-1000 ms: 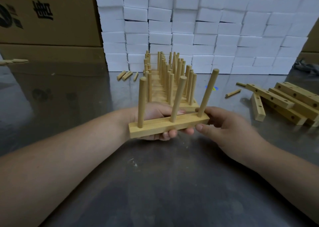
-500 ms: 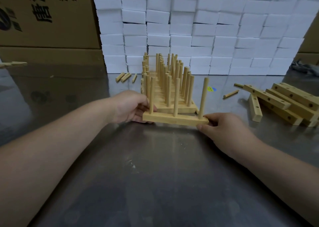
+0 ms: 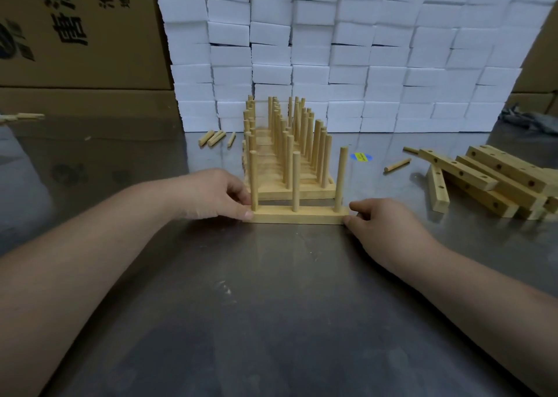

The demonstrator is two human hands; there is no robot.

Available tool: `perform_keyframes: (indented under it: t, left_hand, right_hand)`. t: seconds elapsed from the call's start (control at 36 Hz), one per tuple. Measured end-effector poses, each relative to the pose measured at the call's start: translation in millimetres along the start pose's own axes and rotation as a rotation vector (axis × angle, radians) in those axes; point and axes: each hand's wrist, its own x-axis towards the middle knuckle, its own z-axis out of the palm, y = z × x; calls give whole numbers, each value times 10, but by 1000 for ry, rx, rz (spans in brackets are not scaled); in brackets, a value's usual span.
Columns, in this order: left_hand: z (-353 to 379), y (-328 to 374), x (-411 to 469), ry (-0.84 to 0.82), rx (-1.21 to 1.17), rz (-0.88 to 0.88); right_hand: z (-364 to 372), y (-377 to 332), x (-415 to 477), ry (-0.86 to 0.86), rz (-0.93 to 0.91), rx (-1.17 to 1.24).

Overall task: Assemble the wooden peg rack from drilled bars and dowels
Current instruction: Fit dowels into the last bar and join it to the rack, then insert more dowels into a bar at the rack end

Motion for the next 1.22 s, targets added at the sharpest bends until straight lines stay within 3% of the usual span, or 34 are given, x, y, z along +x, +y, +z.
perform_keyframes:
  t: [0.58,1.11,1.22]
  left_hand:
    - [184,-157,90,382,-15,-78]
    - [280,4,113,447,198,-110]
    - [256,15,66,589,155,-28]
  right_hand:
    - [-11,-16,-19,-13,12,87]
    - [-75,-10,-48,-44,-17,144]
    - [-301,98,73,183,-30,60]
